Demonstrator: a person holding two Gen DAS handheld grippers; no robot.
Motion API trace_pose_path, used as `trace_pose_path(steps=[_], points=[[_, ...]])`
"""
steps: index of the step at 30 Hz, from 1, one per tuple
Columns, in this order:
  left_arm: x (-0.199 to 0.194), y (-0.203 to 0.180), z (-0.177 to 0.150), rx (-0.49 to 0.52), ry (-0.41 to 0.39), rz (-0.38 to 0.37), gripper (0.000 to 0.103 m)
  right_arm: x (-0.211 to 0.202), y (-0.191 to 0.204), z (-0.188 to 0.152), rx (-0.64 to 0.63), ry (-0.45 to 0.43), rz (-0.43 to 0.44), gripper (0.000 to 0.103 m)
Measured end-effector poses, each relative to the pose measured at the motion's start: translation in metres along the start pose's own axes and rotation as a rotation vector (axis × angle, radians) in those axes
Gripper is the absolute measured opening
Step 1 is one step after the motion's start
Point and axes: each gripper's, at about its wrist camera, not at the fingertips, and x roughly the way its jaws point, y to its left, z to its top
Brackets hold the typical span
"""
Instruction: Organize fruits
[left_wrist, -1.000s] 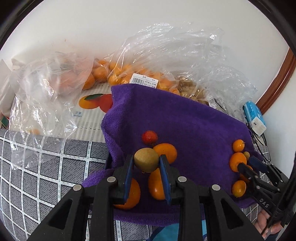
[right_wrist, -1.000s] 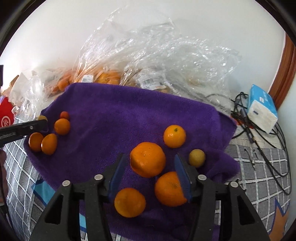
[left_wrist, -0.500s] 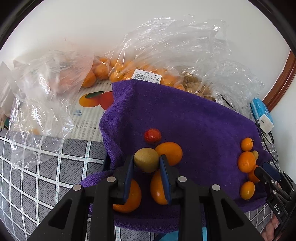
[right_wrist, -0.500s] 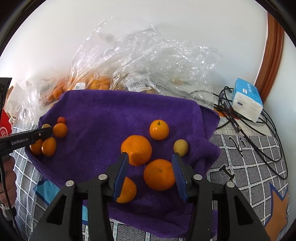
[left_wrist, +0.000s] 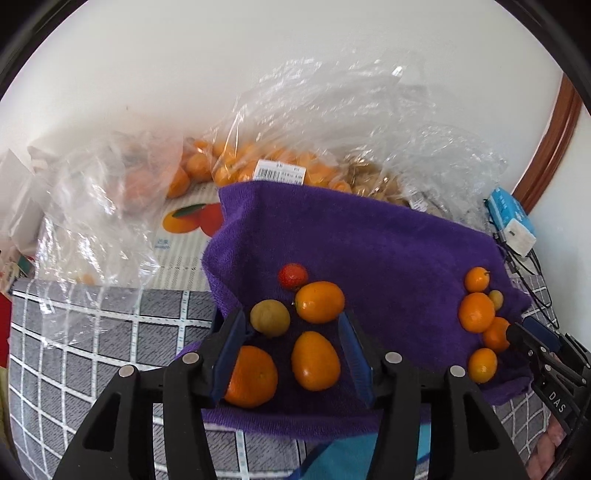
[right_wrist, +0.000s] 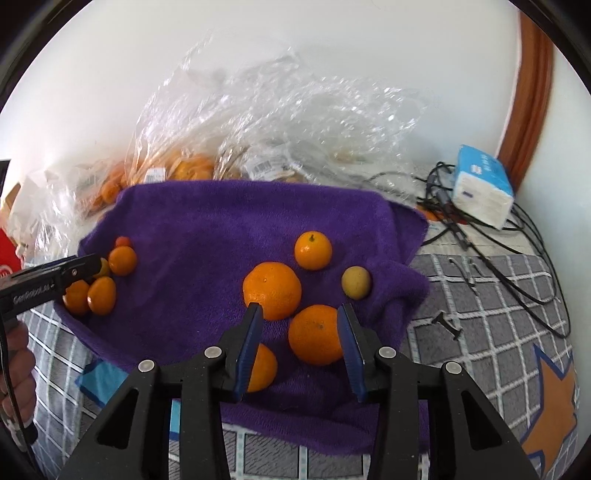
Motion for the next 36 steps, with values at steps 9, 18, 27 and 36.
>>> trace_pose_path(steps=[9,18,27,36], points=[[-0.089,-0.005,-0.026,0.024,-0.105,0.021,0.054,-0.079,-0.002,-0.01,0.05,-0.068,-0.015,0.048],[-0.177,-0.01,-0.071,0.025,-0.219,0.037,0.076,-0.168,0.007,-0.048,0.027,-0.163,-0.018,0.079],[-0.225,-0.029,-0.121,0.062,-0.278,0.039,0.089,-0.22,0.01,-0.094,0.039,-0.224,-0.032,0.102],[-0.256,-0.036,-0.145,0.068,-0.322,0.036,0.094,-0.25,0.008,-0.122,0.052,-0.236,-0.043,0.103]])
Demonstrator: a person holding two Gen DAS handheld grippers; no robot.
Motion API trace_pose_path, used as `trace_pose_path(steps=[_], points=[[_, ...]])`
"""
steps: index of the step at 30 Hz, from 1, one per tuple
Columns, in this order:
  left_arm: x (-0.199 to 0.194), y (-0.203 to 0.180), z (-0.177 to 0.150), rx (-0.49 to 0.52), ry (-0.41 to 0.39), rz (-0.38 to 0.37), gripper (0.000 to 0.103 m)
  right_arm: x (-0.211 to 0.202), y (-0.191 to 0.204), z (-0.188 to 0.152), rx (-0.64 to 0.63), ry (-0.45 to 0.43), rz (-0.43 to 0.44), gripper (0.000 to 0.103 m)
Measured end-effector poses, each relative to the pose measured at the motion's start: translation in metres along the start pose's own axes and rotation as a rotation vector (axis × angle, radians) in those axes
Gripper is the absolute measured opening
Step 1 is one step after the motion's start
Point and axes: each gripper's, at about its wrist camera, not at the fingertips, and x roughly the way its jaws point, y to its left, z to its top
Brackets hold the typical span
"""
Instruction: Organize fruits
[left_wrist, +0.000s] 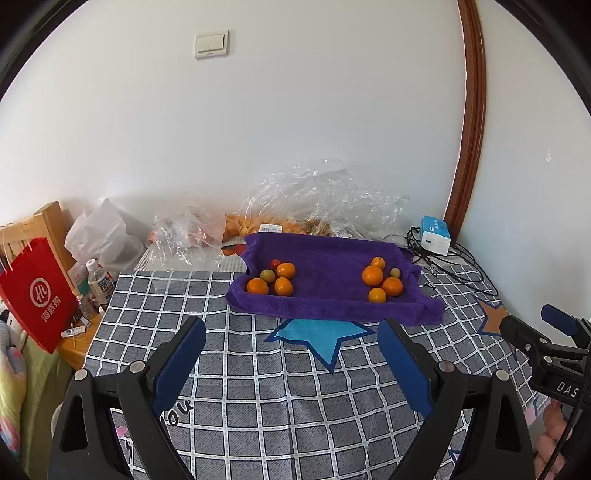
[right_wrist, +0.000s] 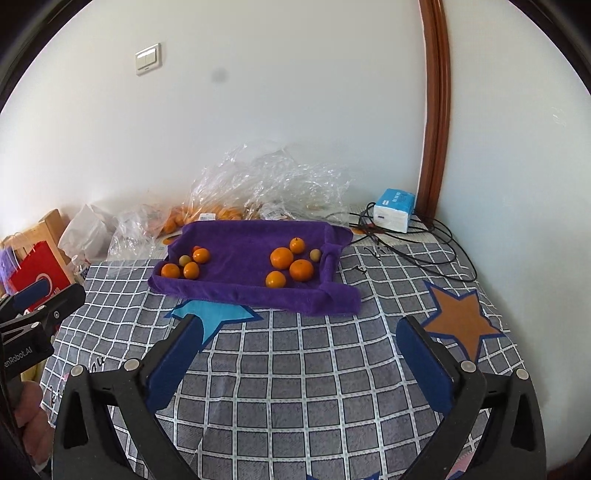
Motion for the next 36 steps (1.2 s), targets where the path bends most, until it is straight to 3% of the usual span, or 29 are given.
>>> trace_pose_path(steps=[36], points=[[-0.003,-0.005,-0.013,-0.006,0.008,-0.007,0.094,-0.011,-0.013,-0.012,0.015,-0.006,-0.034,0.103]])
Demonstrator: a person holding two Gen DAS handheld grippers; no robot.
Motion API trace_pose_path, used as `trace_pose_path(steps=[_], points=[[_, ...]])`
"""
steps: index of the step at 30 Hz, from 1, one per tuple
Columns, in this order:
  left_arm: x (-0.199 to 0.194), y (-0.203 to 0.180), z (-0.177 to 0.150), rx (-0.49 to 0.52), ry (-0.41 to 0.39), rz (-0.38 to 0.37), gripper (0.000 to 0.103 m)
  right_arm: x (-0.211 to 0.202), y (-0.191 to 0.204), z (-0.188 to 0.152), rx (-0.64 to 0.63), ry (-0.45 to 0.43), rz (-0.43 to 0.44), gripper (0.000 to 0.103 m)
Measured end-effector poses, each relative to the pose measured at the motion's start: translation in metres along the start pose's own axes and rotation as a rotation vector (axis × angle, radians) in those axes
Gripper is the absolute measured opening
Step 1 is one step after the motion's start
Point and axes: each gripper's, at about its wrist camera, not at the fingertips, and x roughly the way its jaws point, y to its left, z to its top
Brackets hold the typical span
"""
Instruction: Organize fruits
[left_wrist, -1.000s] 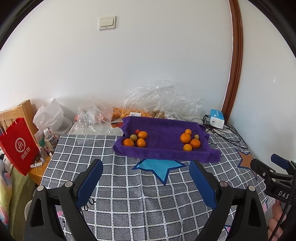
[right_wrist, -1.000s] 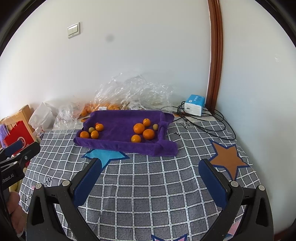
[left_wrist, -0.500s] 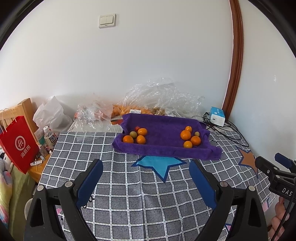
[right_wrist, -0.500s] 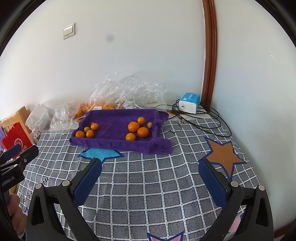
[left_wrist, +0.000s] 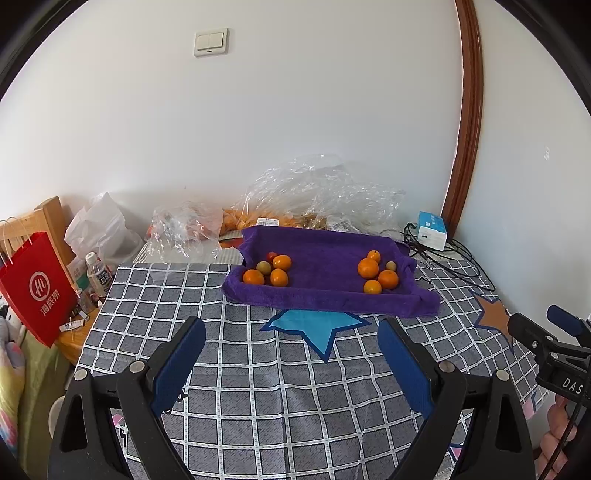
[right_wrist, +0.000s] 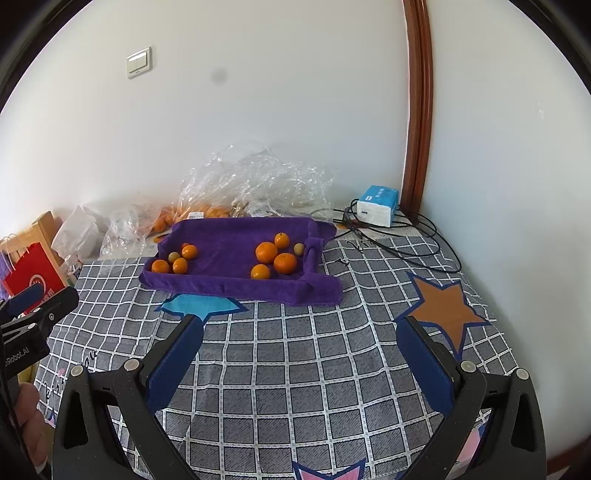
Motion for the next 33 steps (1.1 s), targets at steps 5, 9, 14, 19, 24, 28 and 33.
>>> trace_pose_path(steps=[5,9,14,19,24,28,33], points=[[-0.004,0.001,0.0013,-0.005,-0.007,-0.008,0.094,-0.0028,0.0024,0.0005,-0.011,-0.01,0.001,0.103],[-0.0051,0.0019,0.0016,-0.008,-0.01,-0.007,0.094,-0.0036,0.0022,0.0004,-0.005,-0.01,0.005,0.103],[-0.0046,0.0033,0.0021,-0.014,-0.008,-0.007,0.094,-0.0046,0.0023,0.0004,-0.006,-0.013,0.005,0.103],[-0.005,0.0048,0.0022,-0.015,-0.009,-0.008,0.094,-0.0057,0.0041,-0.0005,-0.007,-0.016,0.005,0.103],[-0.0052,0.0052,0.0026,-0.018,-0.009,-0.007,0.094,-0.0058,0.0054,-0.0003,-0.01,-0.015,0.006,0.103],[-0.0059,0.0059,0.0037,-0.021,-0.012,-0.007,0.094,-0.0058,0.0052,0.0001,-0.011,-0.014,0.005,0.103],[-0.0066,0.0061,0.0042,-0.026,-0.014,-0.008,0.094,-0.0058,0.005,0.0001,-0.01,-0.016,0.008,0.103]])
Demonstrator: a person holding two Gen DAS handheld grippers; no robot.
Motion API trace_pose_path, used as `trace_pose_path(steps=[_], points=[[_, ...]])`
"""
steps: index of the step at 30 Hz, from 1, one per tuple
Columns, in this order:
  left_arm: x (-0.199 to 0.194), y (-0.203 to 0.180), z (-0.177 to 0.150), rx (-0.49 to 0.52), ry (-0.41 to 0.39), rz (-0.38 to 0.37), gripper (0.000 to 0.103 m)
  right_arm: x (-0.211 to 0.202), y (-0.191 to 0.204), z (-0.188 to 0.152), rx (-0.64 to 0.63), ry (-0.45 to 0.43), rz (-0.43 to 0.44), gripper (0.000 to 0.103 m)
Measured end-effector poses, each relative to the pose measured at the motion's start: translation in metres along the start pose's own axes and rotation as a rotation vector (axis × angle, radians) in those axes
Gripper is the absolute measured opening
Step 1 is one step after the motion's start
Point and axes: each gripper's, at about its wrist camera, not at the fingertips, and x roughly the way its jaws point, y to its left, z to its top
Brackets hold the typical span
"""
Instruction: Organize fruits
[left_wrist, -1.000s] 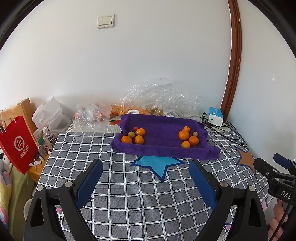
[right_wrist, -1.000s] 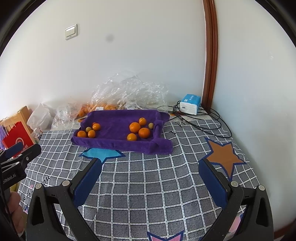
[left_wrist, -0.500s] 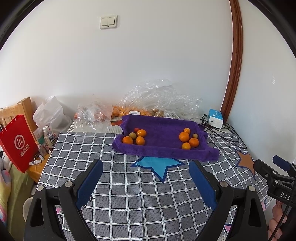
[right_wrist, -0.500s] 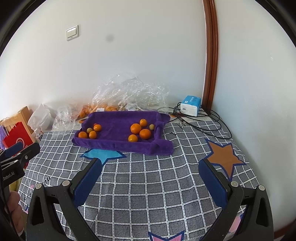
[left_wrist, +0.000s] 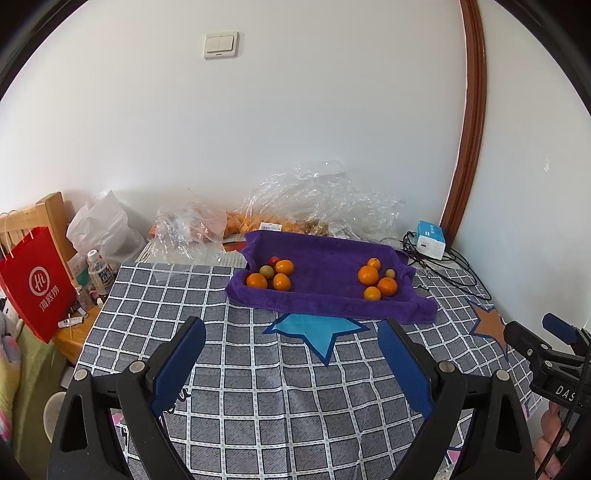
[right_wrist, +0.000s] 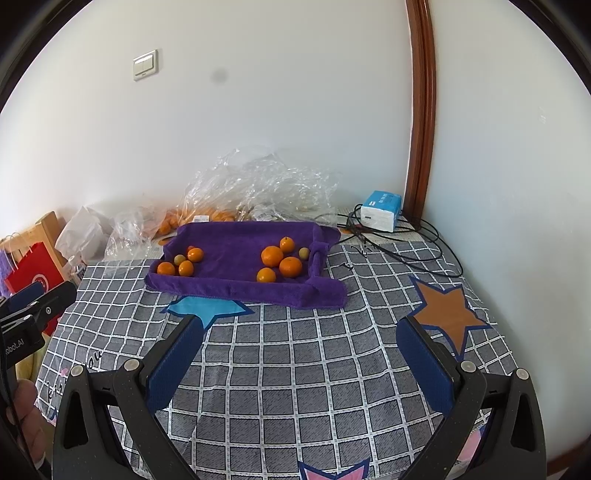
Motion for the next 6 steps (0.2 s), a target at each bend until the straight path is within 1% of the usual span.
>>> trace_pose_path(steps=[6], points=[[-0.0001,-0.0002,-0.0003,0.005,0.001,0.005,0.094,-0.0002,0.0004,0.0001,0.0,0.002,0.0,0.103]])
